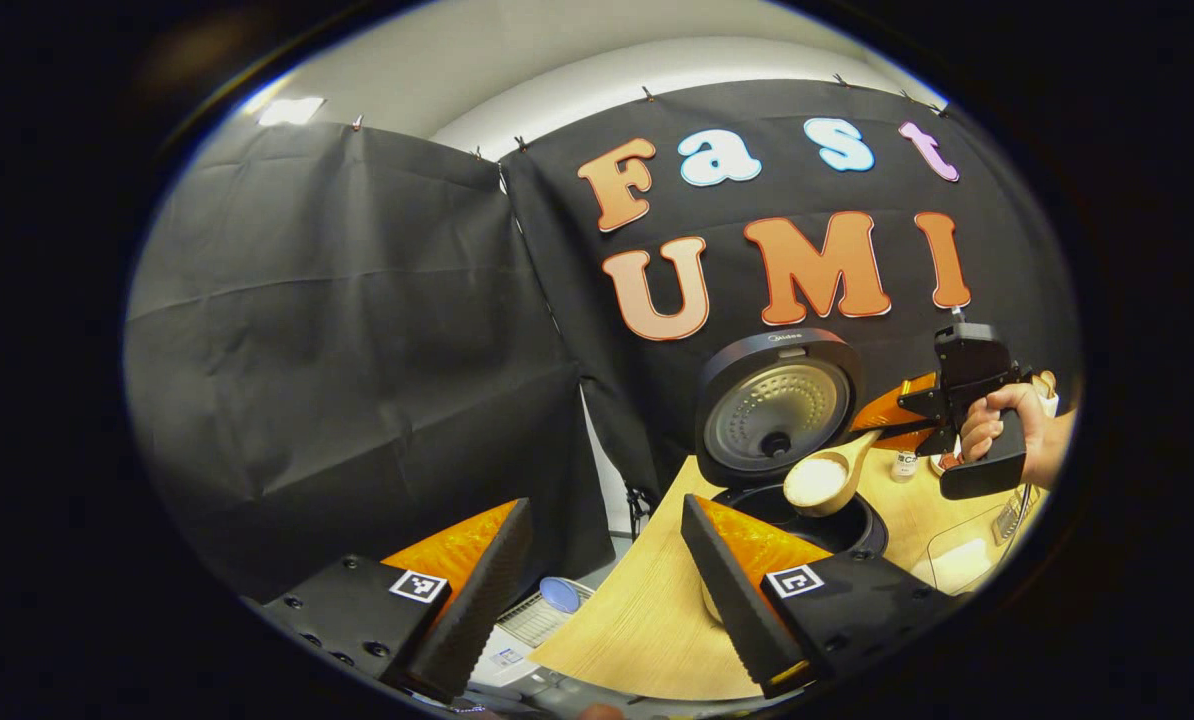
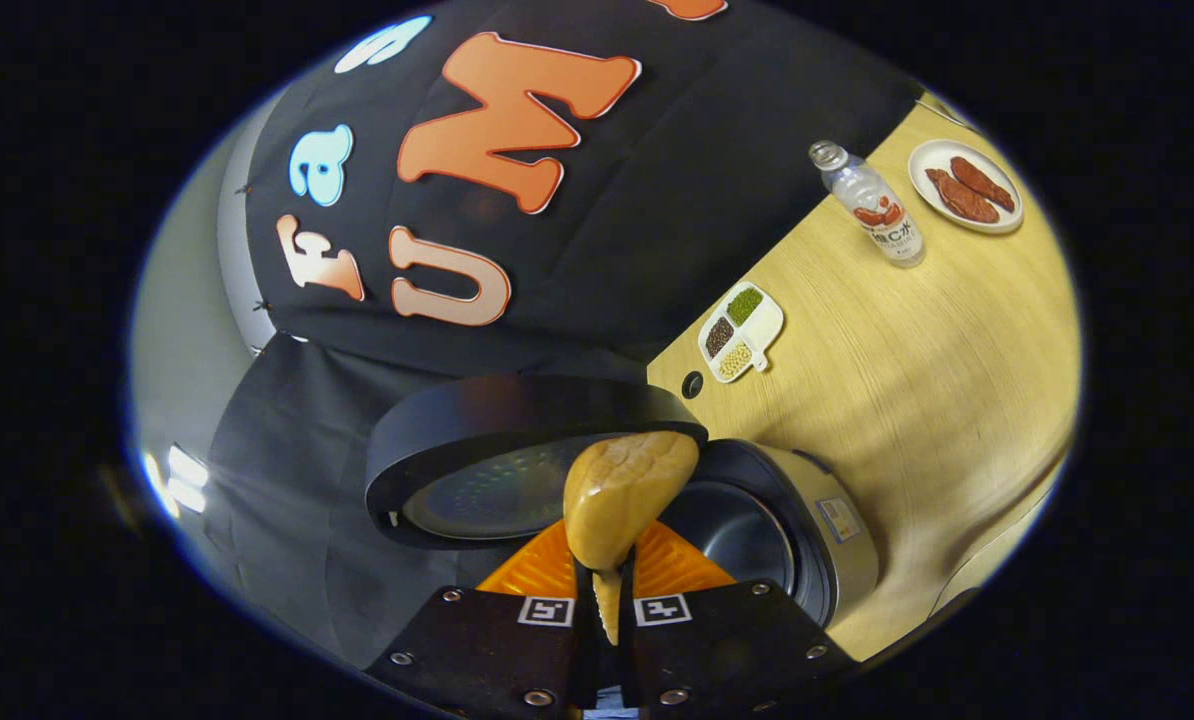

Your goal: Close the left gripper, press the button to open the rice cooker; take a wooden spoon from the chopstick holder with the right hand, scoop a spoonful of rice and pour it into the rice cooker, then put the wooden spoon back into the chopstick holder.

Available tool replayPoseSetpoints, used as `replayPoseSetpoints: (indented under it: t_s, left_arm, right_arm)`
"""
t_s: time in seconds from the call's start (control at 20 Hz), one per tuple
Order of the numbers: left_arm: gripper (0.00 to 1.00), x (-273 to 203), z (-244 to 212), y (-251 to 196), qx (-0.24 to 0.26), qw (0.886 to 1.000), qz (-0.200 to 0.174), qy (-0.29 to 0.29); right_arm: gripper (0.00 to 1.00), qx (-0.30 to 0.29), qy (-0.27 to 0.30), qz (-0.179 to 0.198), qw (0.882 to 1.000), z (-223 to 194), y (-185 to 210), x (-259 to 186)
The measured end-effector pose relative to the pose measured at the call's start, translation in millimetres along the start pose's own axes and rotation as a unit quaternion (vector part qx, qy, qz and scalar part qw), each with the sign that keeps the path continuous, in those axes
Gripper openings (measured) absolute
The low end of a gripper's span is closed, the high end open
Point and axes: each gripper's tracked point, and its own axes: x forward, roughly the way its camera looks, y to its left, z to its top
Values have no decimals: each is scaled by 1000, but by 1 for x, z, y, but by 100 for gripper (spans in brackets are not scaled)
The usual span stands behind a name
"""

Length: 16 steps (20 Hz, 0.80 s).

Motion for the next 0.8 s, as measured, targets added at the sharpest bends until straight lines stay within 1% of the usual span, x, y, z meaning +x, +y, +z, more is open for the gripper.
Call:
replayPoseSetpoints:
  t_s: [0.05, 0.2, 0.3, 0.35, 0.4, 0.45, 0.5, 0.8]
  left_arm:
    - [100, 0, 1, 1, -1, 1000, 0, 1]
    - [100, 1, -2, 2, -5, 1000, -1, 3]
    - [100, 1, -5, 3, -9, 1000, -2, 5]
    - [94, 1, -6, 2, -9, 1000, -2, 6]
    - [100, 1, -5, 3, -8, 1000, -2, 8]
    - [100, 1, -6, 3, -7, 1000, -1, 8]
    - [93, 1, -4, 3, -6, 1000, -2, 7]
    - [94, 0, -8, 1, -9, 1000, -4, 9]
  right_arm:
    - [8, -18, -4, -5, 1000, 0, 0, -1]
    - [8, -74, -8, -22, 997, -1, -1, 3]
    - [8, -98, -10, -26, 995, 1, 3, 2]
    - [8, -108, -13, -26, 994, 2, 7, 1]
    - [8, -120, -16, -28, 992, 2, 10, 2]
    - [7, -131, -18, -29, 991, 3, 13, 3]
    - [7, -144, -19, -32, 989, 3, 14, 3]
    - [7, -191, -21, -54, 980, 5, 11, 6]
